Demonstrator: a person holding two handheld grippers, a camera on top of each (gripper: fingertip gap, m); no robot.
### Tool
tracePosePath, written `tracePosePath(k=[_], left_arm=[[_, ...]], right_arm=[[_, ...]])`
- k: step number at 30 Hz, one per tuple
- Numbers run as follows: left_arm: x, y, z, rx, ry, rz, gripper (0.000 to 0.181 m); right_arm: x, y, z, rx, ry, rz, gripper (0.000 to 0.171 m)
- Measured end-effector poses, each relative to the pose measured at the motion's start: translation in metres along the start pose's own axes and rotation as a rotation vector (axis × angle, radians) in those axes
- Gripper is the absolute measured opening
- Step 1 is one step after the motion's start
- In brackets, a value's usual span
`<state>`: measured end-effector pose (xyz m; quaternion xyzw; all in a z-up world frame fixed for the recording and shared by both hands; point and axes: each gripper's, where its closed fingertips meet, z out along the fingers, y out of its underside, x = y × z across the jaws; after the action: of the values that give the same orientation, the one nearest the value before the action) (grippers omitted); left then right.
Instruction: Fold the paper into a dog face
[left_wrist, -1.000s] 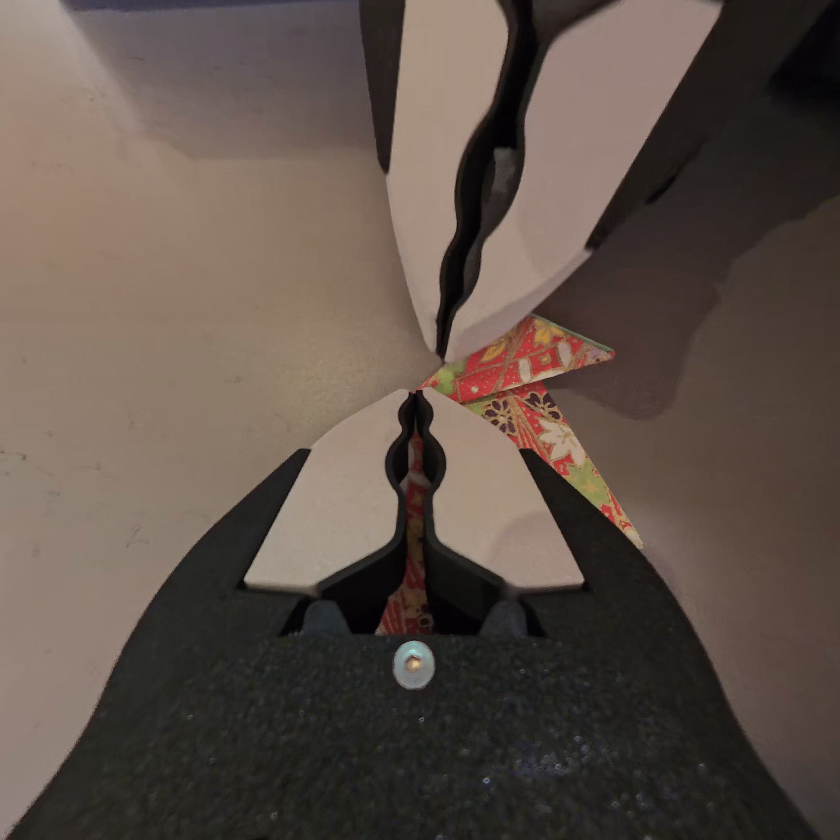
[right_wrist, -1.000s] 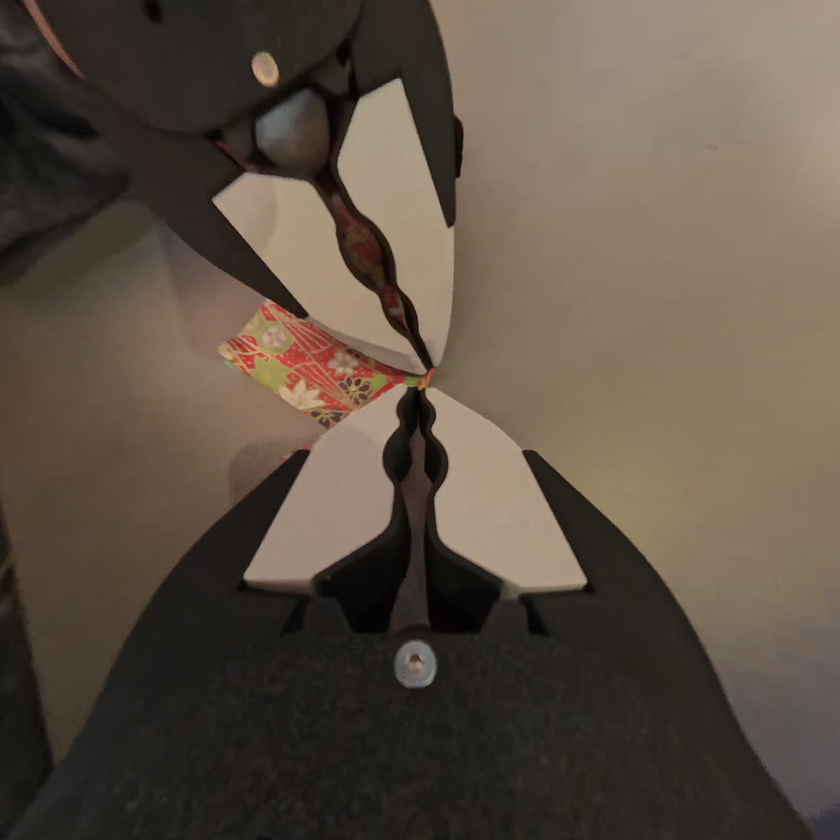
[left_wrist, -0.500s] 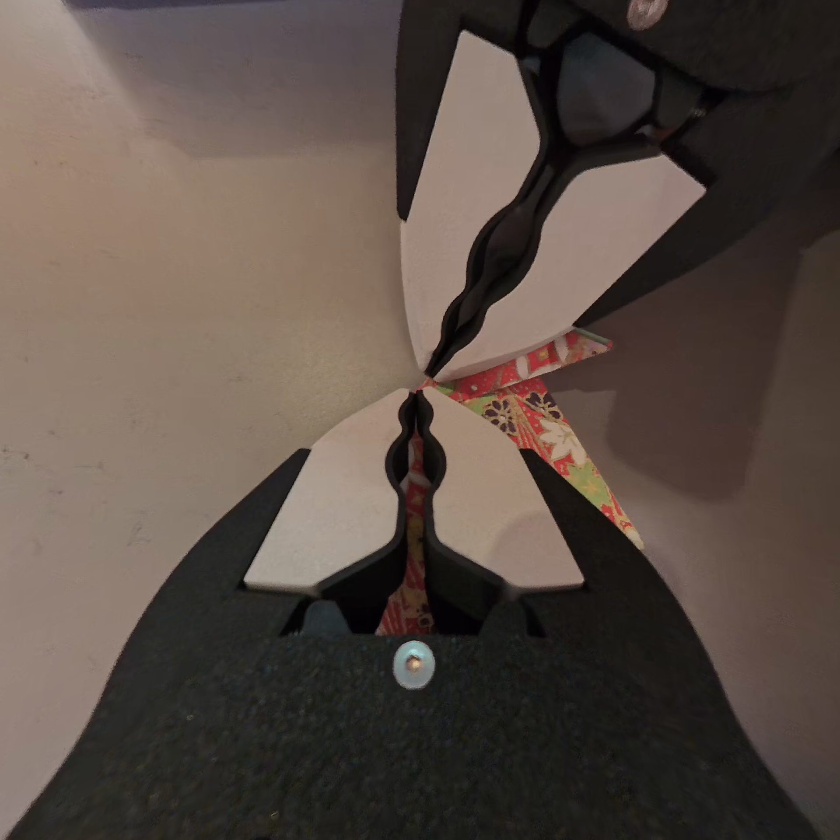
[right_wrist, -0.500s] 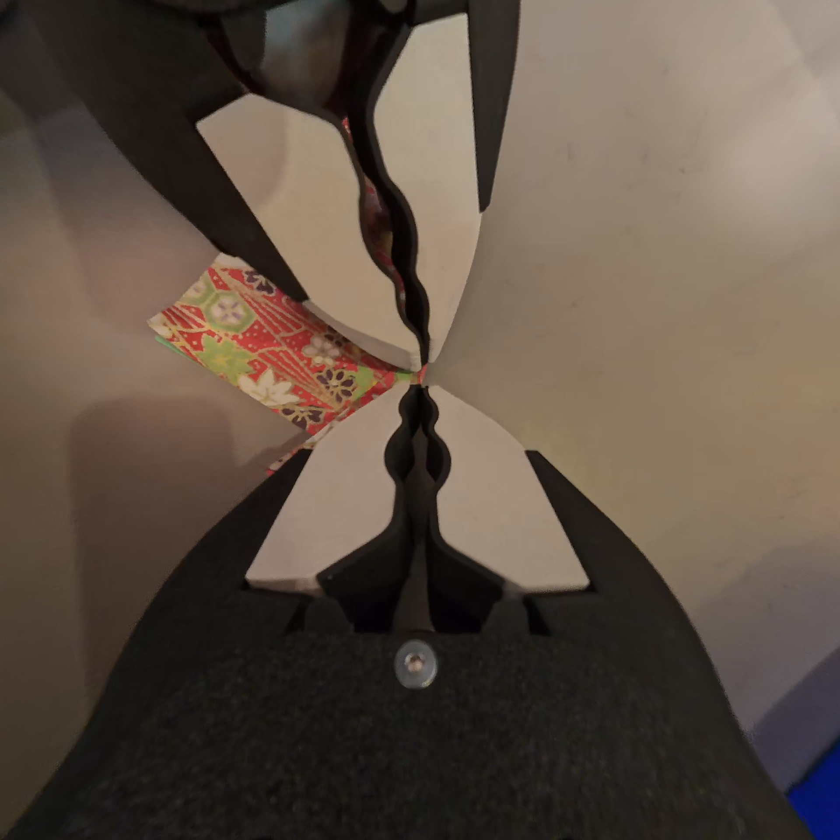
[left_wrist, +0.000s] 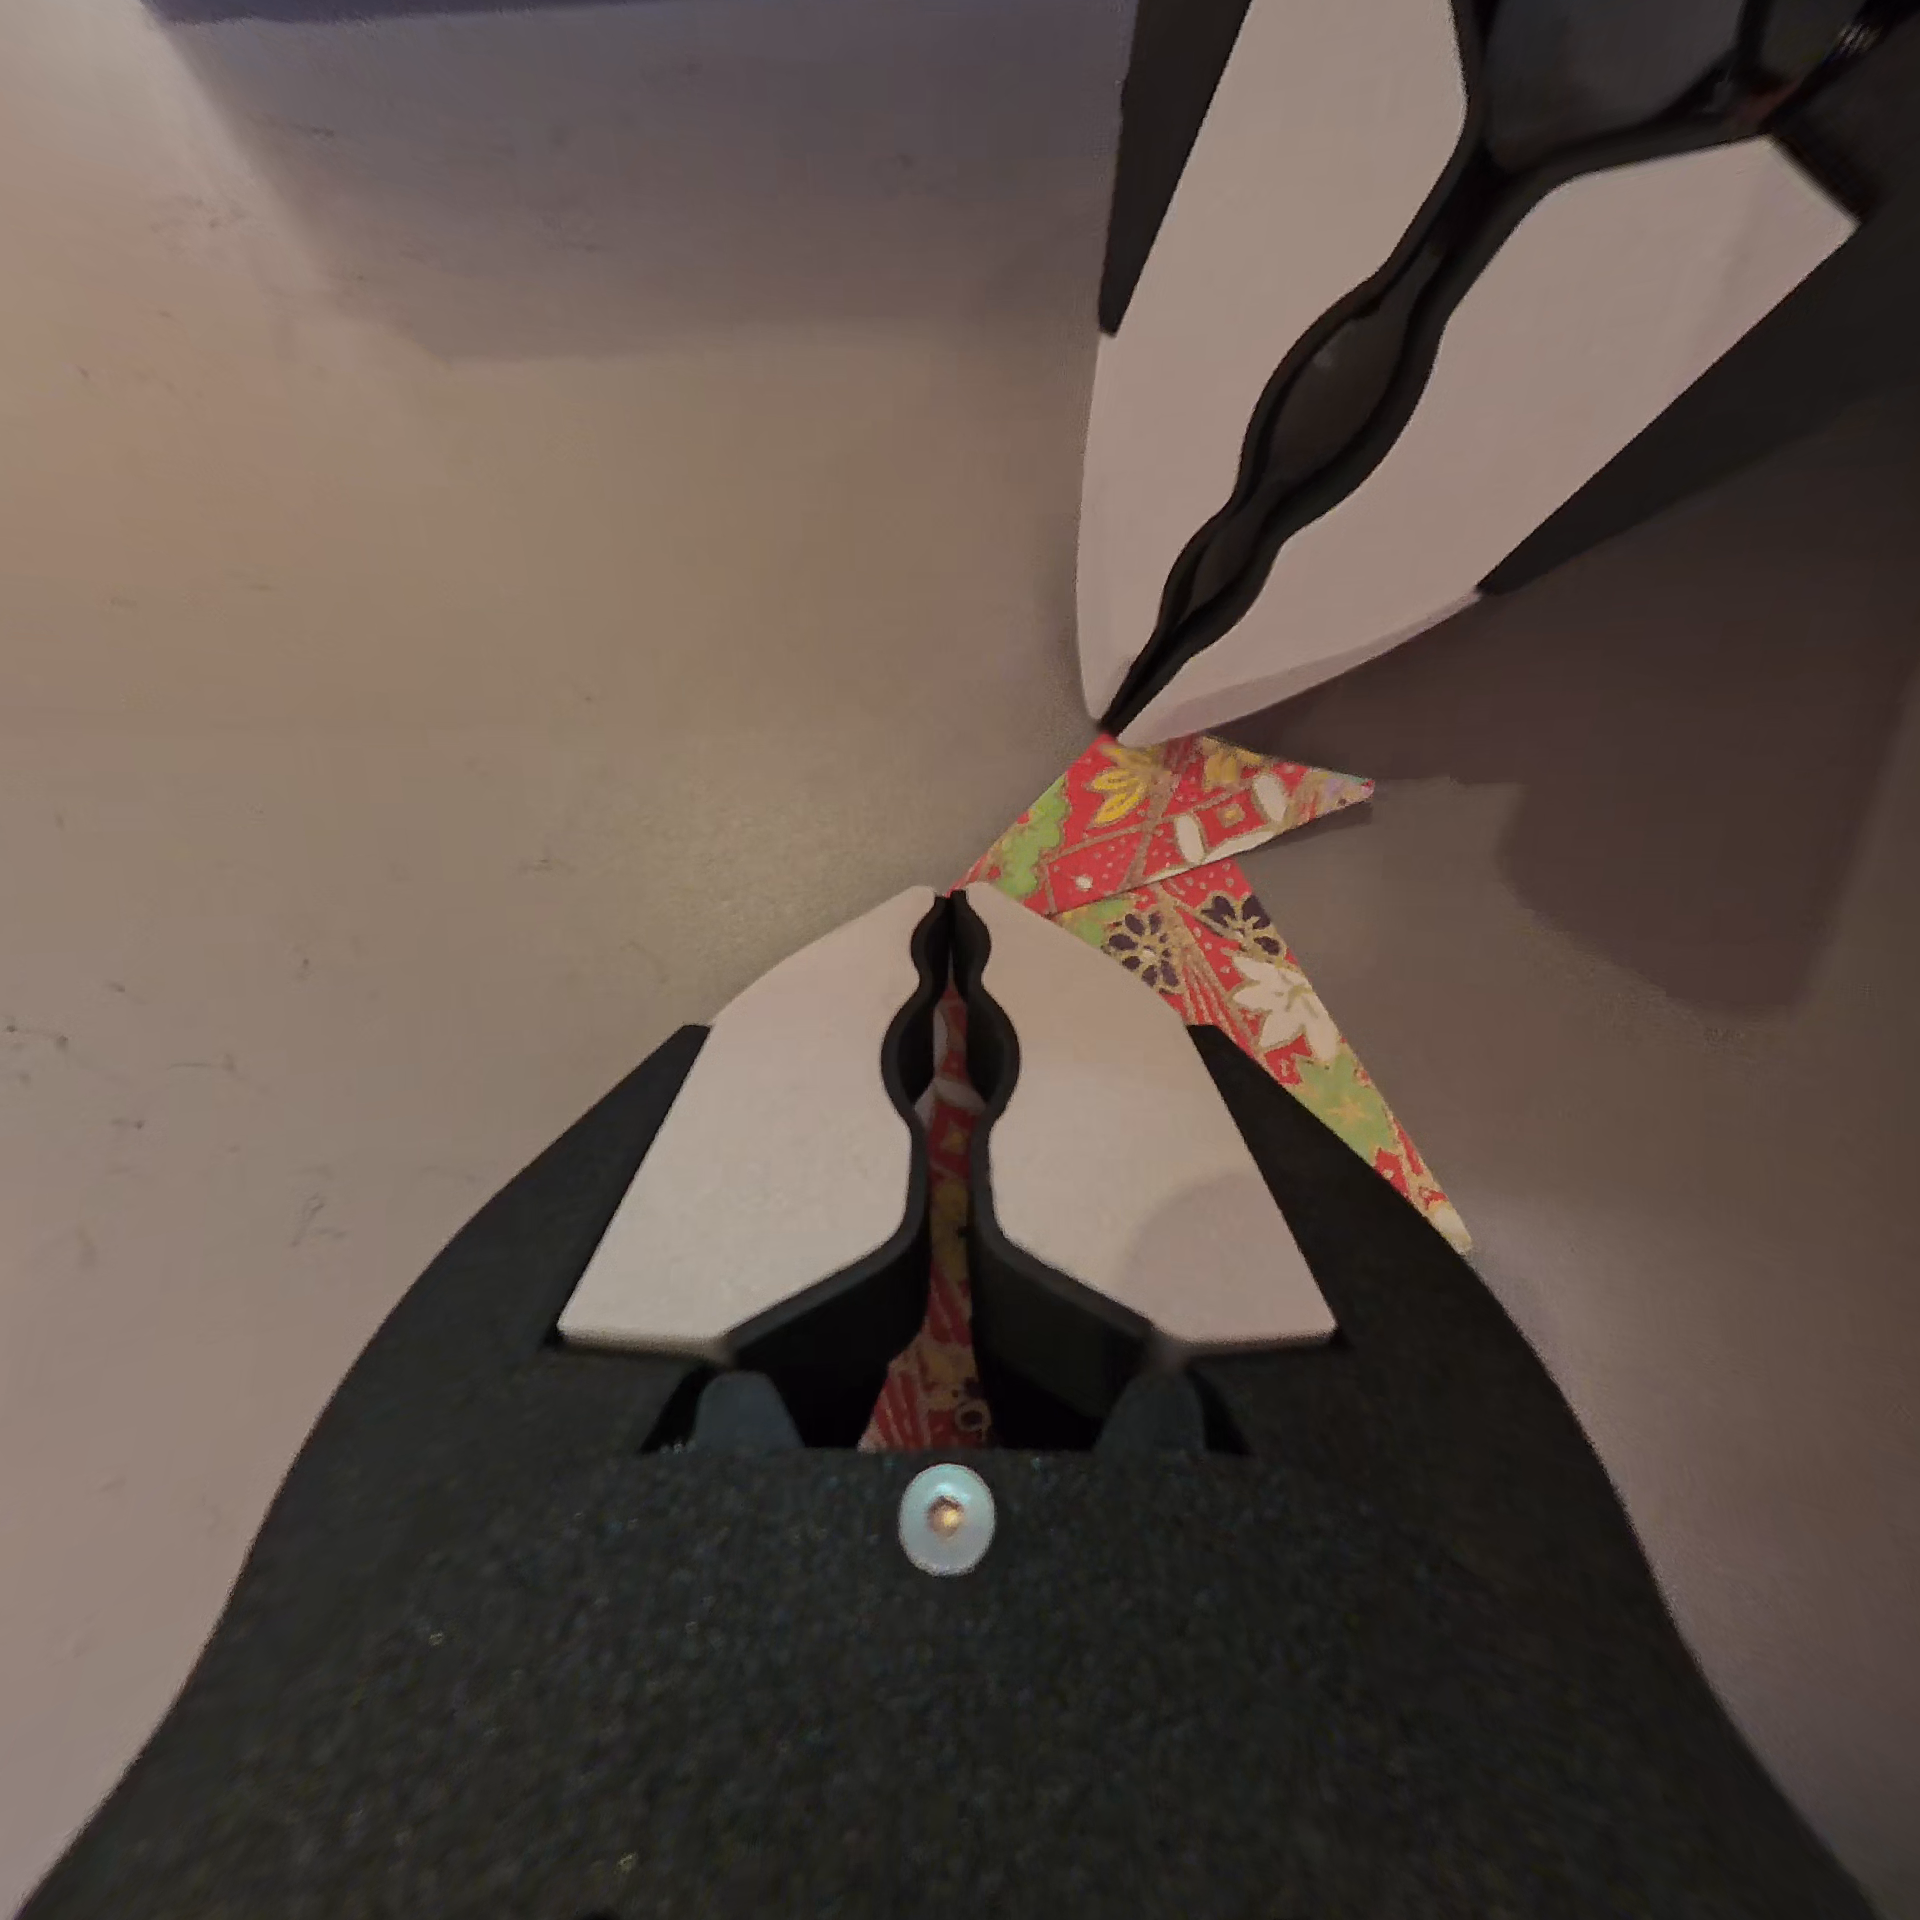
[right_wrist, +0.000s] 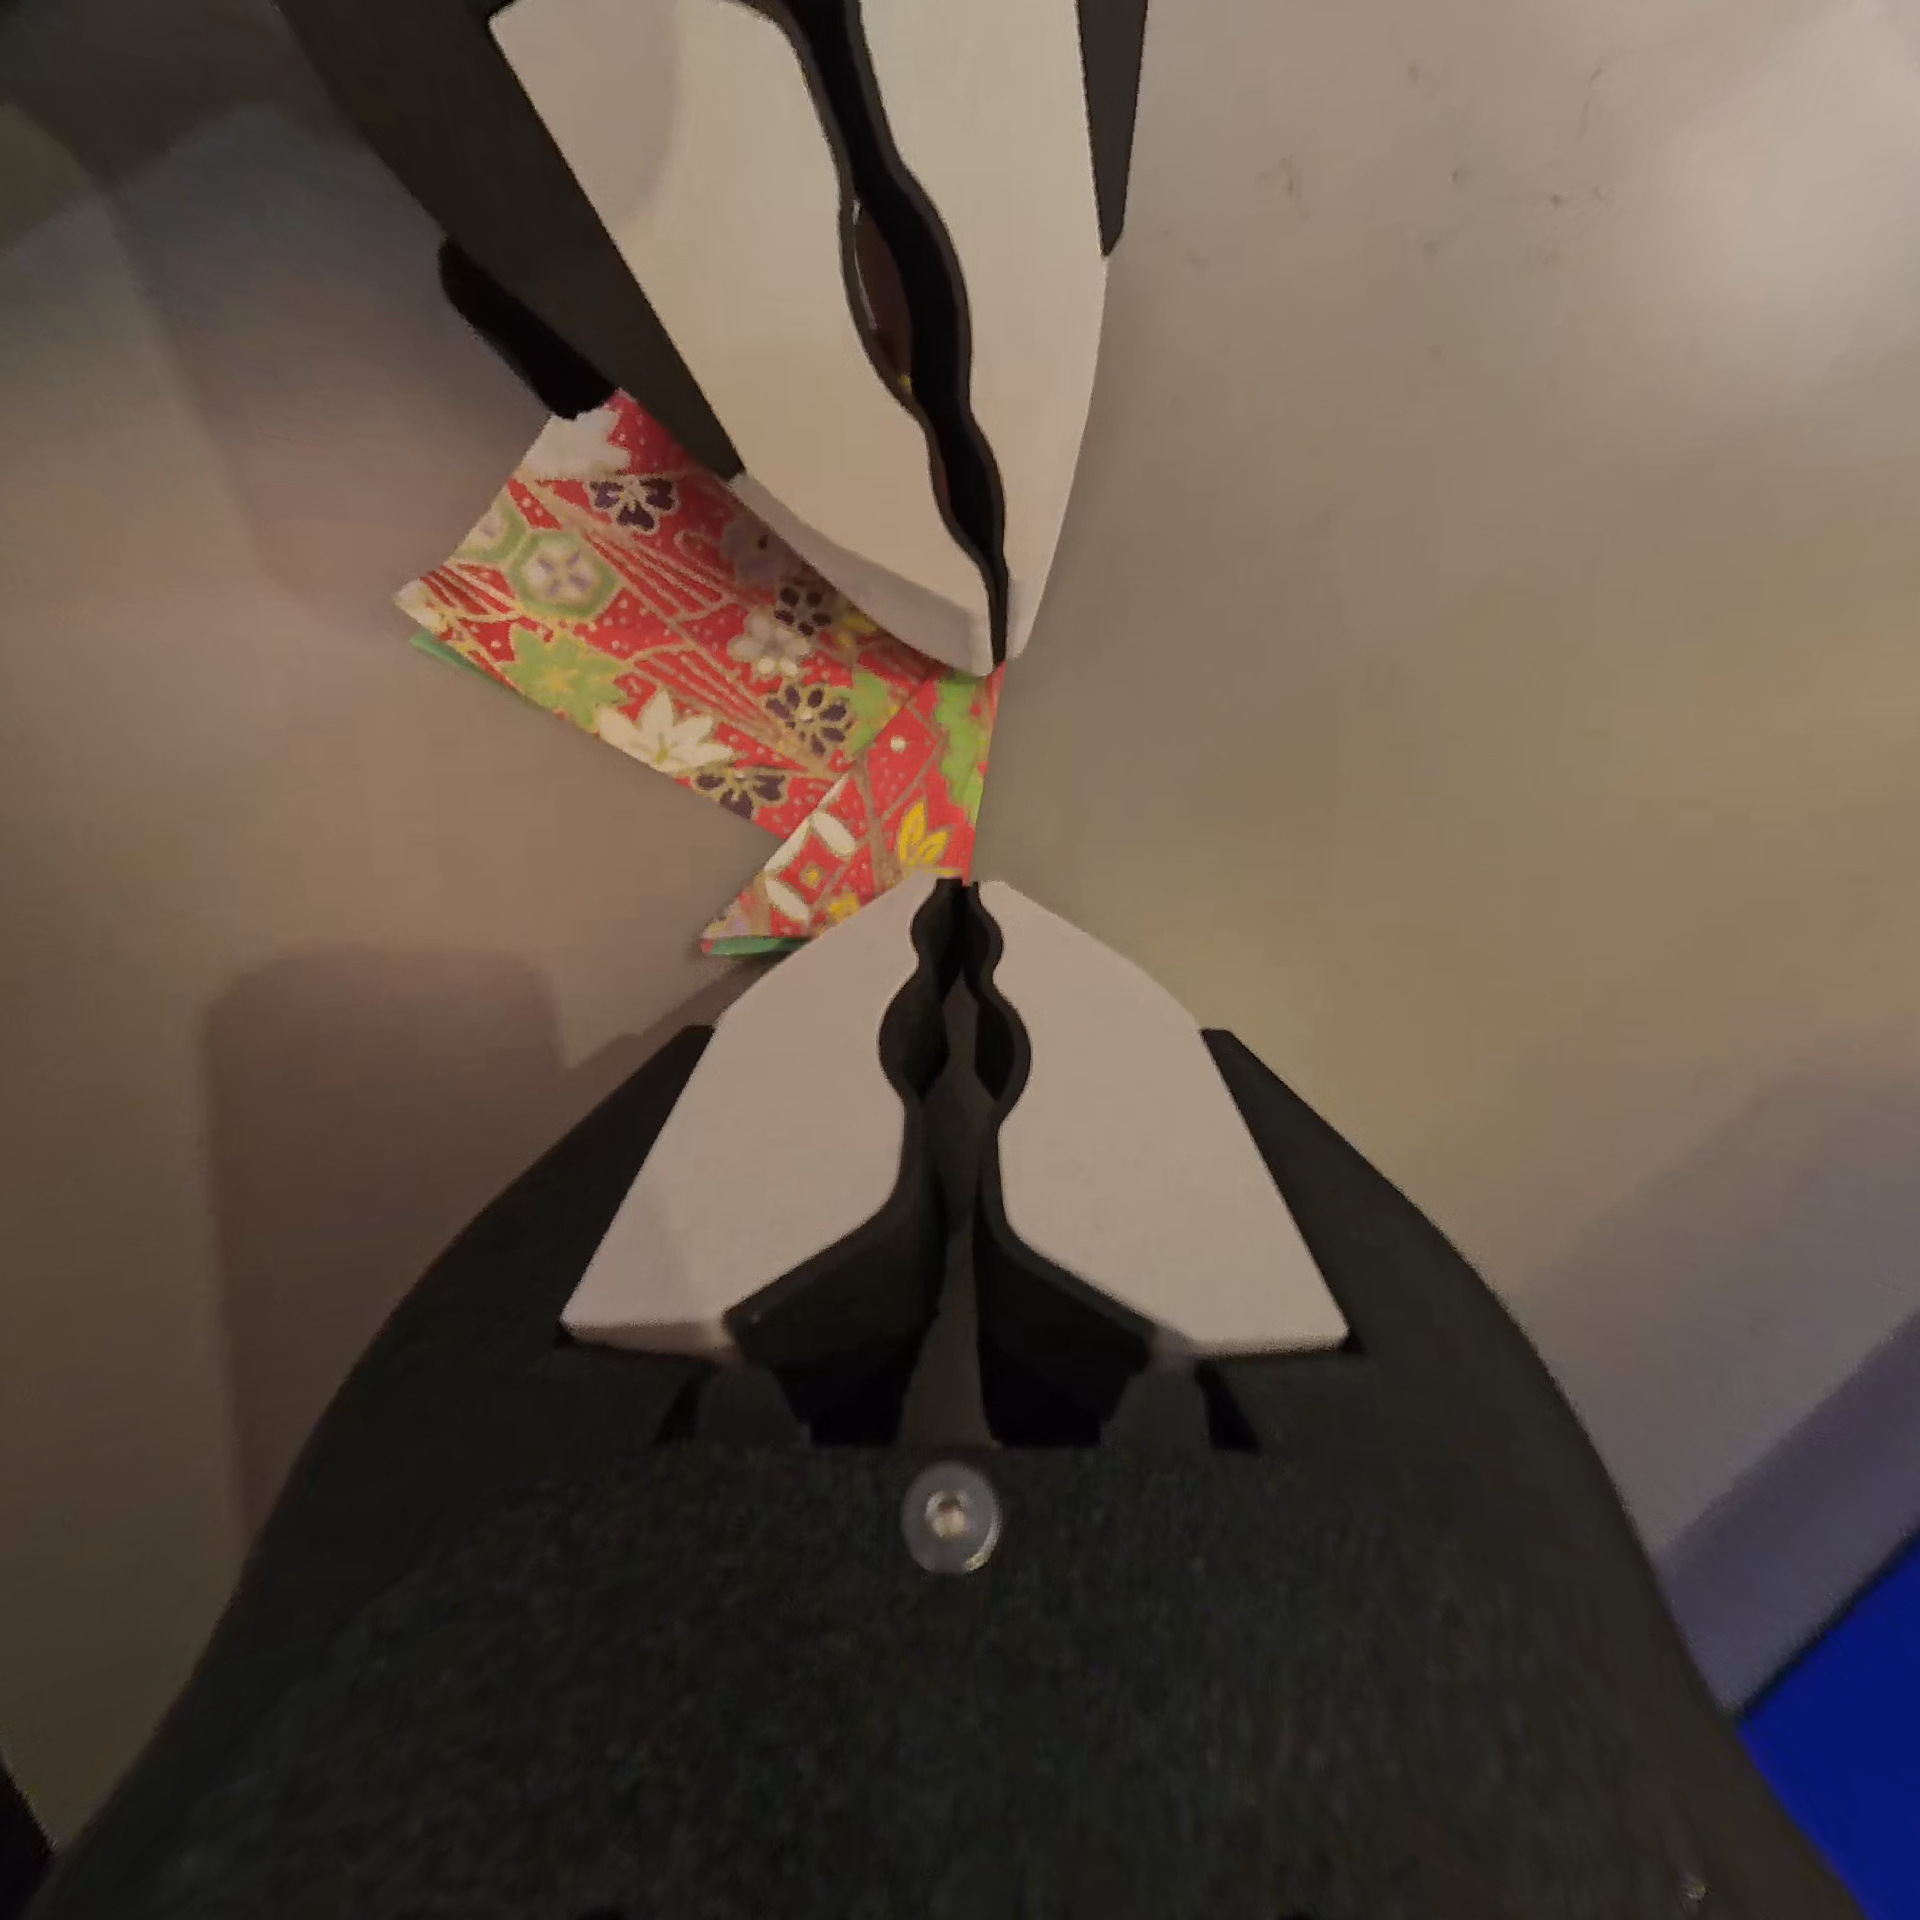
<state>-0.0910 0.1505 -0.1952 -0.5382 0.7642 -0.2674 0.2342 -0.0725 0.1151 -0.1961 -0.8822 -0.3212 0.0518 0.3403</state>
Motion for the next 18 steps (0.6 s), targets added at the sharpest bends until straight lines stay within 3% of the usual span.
tracePosePath(k=[10, 13, 18], left_arm=[[-0.006, -0.01, -0.006, -0.01, -0.065, -0.017, 0.0], [0.011, -0.027, -0.011, 0.044, 0.035, -0.057, 0.0], [0.021, -0.019, 0.011, -0.057, 0.057, -0.022, 0.0]], right_arm=[[0.0, 0.003, -0.002, -0.014, 0.024, -0.002, 0.0], [0.0, 0.003, -0.002, -0.005, 0.027, 0.01, 0.0], [0.0, 0.003, -0.002, -0.001, 0.027, 0.006, 0.0]])
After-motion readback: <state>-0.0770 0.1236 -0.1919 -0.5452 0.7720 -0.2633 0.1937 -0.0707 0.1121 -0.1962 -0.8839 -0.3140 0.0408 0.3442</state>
